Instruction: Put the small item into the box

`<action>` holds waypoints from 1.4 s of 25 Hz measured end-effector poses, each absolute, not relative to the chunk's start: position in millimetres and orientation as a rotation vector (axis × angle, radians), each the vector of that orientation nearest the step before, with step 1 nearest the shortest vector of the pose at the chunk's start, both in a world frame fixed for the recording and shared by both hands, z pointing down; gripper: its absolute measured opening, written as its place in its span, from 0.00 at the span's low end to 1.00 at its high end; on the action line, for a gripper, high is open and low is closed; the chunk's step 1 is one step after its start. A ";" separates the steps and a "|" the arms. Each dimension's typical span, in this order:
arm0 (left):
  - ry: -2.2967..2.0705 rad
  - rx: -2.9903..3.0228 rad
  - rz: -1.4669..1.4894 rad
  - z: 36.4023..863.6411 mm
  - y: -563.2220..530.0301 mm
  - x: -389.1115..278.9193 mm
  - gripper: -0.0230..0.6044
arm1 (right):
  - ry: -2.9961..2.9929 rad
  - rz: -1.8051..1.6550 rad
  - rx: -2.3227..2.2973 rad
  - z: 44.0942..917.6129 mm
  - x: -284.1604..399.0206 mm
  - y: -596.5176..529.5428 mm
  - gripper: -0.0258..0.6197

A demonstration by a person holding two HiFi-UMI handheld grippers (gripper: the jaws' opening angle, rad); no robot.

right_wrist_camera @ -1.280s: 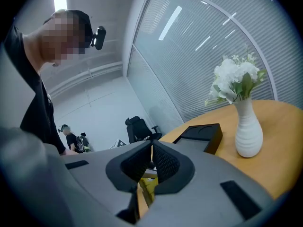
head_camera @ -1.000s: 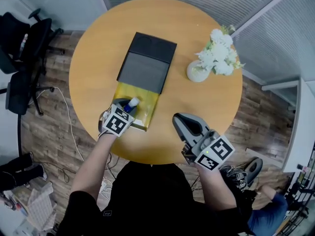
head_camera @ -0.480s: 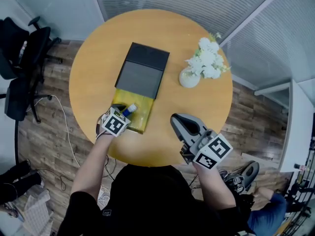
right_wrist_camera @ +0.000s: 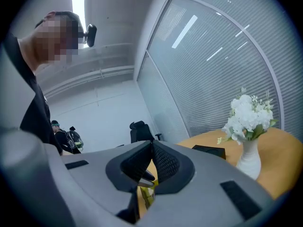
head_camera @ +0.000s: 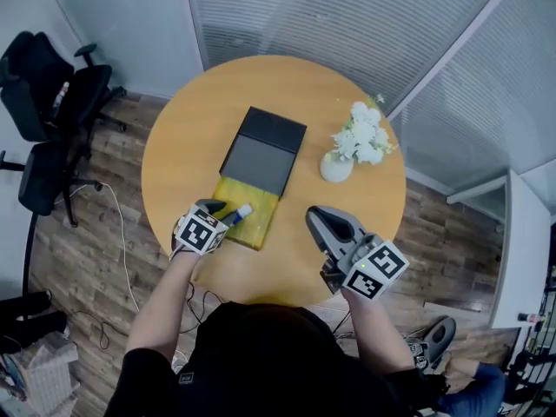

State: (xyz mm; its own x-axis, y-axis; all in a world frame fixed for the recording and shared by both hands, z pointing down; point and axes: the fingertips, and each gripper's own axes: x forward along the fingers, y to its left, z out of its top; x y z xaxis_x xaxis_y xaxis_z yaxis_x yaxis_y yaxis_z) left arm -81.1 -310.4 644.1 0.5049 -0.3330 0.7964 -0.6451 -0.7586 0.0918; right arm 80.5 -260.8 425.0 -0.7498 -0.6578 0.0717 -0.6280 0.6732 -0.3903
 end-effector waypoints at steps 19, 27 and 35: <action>-0.989 2.521 0.743 502.4 -299.4 -86.8 0.14 | 2.875 -0.419 -1.037 374.6 74.5 -280.0 0.10; -1.100 2.660 0.582 429.0 -307.8 -86.2 0.10 | 2.774 -0.309 -1.062 330.9 86.6 -288.0 0.10; -1.221 2.764 0.370 367.2 -303.6 -96.7 0.10 | 2.797 -0.168 -1.096 311.1 91.1 -281.5 0.10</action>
